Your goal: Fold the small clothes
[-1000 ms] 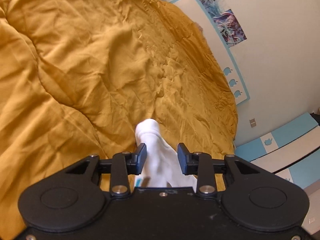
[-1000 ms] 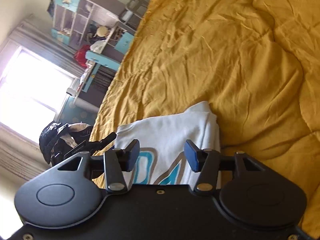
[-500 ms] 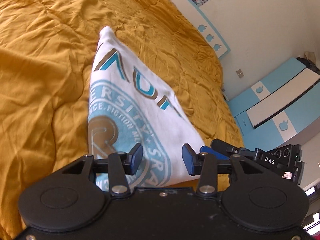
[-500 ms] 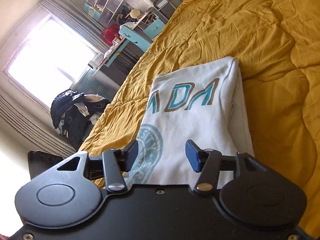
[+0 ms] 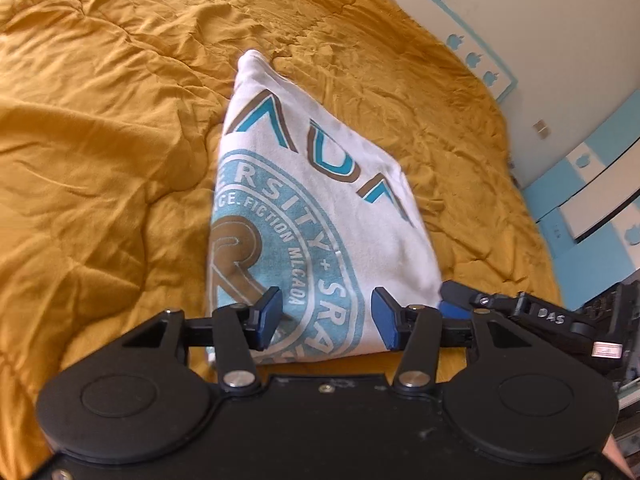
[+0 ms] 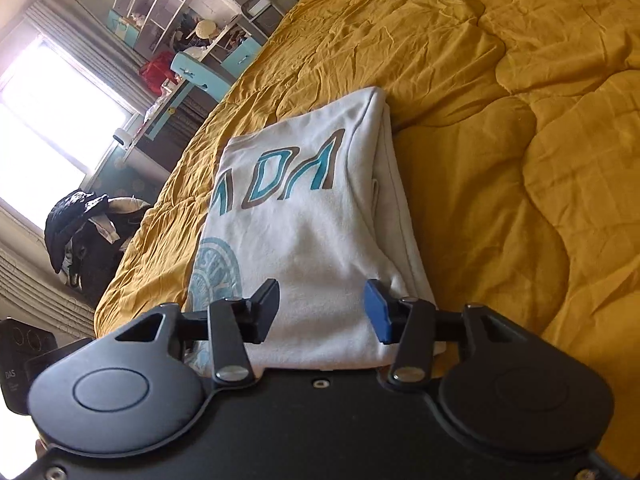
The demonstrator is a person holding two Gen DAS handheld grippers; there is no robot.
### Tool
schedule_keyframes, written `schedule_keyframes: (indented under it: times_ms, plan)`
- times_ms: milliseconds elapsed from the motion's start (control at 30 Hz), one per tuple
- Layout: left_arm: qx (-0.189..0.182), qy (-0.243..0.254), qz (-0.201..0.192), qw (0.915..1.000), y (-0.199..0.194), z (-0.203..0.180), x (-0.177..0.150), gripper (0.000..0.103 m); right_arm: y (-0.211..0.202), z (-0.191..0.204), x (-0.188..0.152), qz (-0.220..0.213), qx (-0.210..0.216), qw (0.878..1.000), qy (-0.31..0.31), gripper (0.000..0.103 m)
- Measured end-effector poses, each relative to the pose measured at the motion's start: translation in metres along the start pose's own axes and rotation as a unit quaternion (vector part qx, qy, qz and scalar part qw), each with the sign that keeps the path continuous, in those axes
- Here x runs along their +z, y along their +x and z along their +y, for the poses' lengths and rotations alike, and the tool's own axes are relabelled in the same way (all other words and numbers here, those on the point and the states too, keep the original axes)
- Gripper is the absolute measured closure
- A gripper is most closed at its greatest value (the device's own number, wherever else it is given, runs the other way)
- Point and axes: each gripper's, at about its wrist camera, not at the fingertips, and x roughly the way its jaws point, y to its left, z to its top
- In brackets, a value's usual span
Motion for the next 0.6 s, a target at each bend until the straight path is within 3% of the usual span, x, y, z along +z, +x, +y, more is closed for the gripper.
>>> schedule_keyframes:
  times_ms: [67, 133, 267, 400, 600]
  plan:
    - [0.057, 0.024, 0.001, 0.9981, -0.014, -0.018, 0.0, 0.048, -0.015, 0.024, 0.0, -0.015, -0.029, 0.999, -0.031, 0.042]
    - [0.089, 0.041, -0.009, 0.9951, -0.031, -0.033, -0.003, 0.046, -0.031, 0.049, -0.001, -0.021, -0.059, 0.996, -0.066, 0.036]
    - [0.113, 0.049, -0.031, 0.992, -0.06, -0.051, -0.013, 0.045, -0.055, 0.091, -0.006, -0.037, -0.12, 0.985, -0.12, 0.029]
    - [0.157, 0.062, -0.049, 0.9844, -0.084, -0.069, -0.025, 0.045, -0.068, 0.115, -0.017, -0.027, -0.137, 0.978, -0.152, 0.021]
    - [0.161, 0.055, -0.044, 0.9844, -0.103, -0.082, -0.047, 0.044, -0.08, 0.13, -0.045, -0.027, -0.182, 0.968, -0.172, 0.021]
